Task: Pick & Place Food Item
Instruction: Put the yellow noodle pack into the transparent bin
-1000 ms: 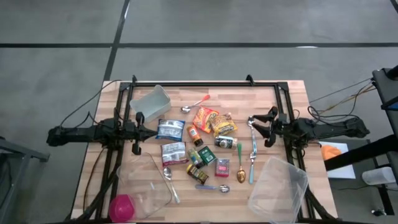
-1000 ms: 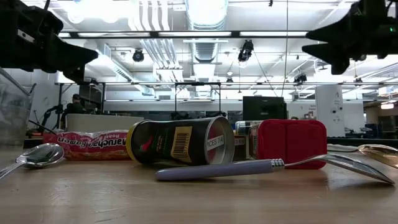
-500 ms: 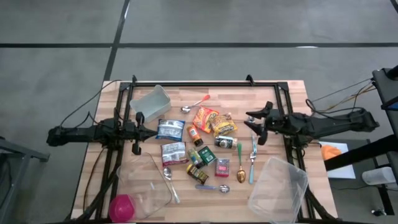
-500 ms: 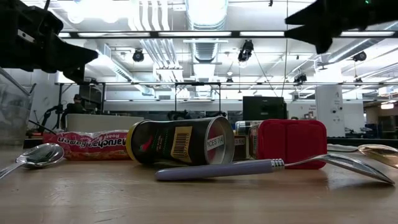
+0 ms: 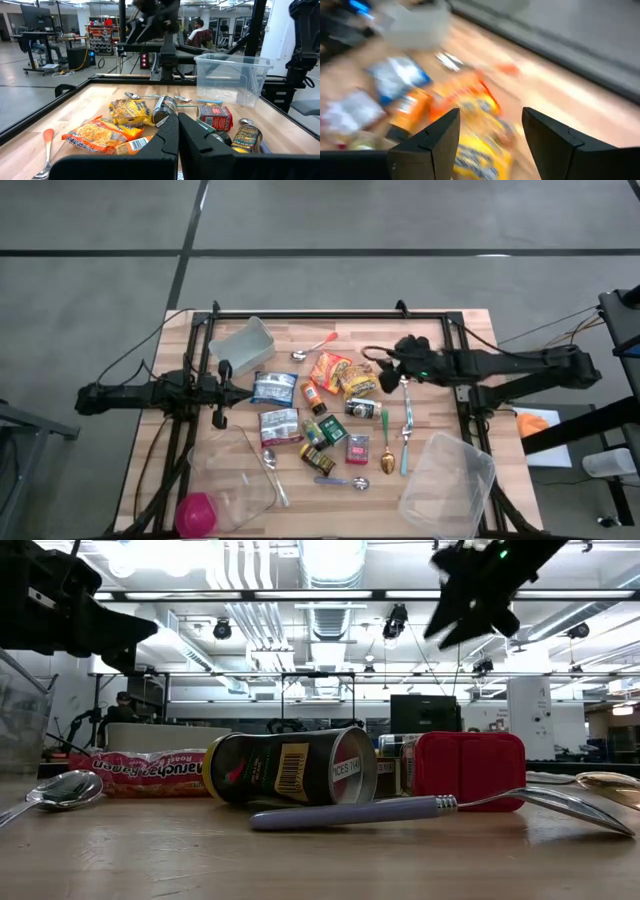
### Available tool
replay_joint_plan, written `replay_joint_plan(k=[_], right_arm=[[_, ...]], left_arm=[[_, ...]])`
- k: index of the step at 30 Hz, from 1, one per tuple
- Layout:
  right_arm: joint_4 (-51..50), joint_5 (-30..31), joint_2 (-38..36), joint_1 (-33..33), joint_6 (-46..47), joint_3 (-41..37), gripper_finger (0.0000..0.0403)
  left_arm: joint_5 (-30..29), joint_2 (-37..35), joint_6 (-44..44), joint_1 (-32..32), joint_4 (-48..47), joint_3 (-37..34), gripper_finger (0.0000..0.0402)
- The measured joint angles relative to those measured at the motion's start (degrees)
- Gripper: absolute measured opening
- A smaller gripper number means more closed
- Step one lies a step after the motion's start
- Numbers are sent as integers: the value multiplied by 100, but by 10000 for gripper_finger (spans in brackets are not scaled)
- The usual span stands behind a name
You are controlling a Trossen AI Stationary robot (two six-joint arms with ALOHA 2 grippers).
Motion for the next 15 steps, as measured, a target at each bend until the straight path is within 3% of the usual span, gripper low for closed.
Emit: replay_joint_plan(k=[4, 10, 15], right_arm=[[-708, -16, 754, -271, 855, 363, 210], [-849, -481, 1783, -543, 1248, 752, 210], [-829, -513, 2321, -668, 1638, 957, 210]], left_arm=[[-1, 0, 1, -1, 2, 0, 0], [-1, 0, 0, 1, 2, 0, 0], [-1, 0, 1, 1, 2, 1, 0]])
